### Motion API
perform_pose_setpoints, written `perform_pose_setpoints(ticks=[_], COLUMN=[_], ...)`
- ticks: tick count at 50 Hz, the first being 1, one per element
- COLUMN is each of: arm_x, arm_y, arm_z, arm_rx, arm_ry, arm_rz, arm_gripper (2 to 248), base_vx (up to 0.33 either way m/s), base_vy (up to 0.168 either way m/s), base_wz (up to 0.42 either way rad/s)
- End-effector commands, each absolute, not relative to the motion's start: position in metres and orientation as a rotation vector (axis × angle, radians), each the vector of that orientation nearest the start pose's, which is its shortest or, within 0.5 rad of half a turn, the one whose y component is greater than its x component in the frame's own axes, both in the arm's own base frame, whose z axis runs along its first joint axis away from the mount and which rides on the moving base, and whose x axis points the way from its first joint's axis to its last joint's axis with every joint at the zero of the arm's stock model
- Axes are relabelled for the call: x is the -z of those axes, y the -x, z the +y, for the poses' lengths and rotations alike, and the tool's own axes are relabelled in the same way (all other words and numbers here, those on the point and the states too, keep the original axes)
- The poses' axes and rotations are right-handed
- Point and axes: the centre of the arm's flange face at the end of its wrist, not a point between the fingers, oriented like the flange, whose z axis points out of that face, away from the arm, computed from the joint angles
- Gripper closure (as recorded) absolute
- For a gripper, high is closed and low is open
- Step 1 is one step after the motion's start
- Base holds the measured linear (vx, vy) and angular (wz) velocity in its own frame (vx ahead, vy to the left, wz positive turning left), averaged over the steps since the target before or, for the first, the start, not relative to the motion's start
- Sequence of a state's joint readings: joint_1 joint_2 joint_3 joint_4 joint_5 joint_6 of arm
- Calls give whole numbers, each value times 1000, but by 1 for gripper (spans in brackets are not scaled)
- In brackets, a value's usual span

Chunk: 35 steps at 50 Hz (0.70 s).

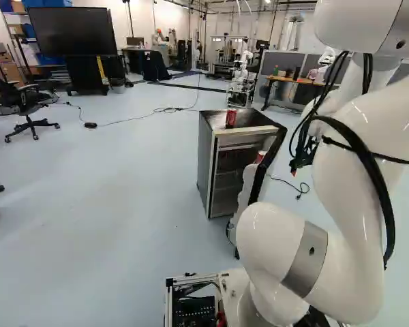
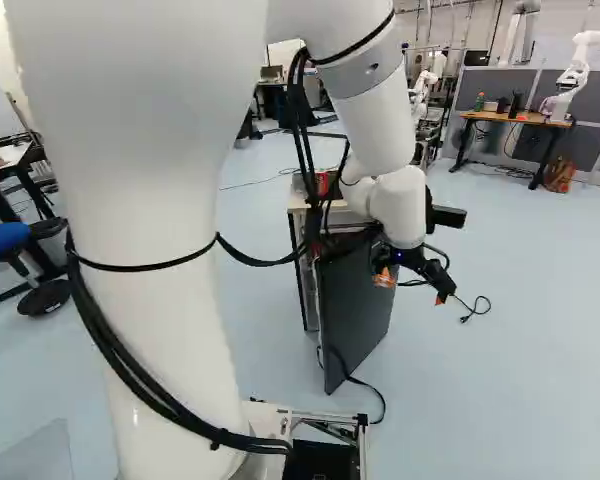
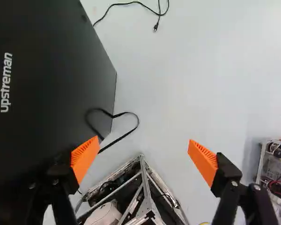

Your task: Grab a drink from the fridge

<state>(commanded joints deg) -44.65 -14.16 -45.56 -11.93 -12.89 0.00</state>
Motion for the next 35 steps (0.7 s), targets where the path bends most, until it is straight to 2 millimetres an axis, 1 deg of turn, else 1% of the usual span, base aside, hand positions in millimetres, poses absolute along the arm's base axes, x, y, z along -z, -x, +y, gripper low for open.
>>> perform_pose_setpoints(ticks=[17, 35], arm_x=[-373, -374], arm_y=[-329, -329], arm_z=[-307, -275], arm_rx=[488, 545], arm_ry=[3225, 3275], arm_rz=[793, 596], arm_gripper=[3, 3], base_vx=[0, 0], base_vy=[0, 0], base_wz=[0, 0])
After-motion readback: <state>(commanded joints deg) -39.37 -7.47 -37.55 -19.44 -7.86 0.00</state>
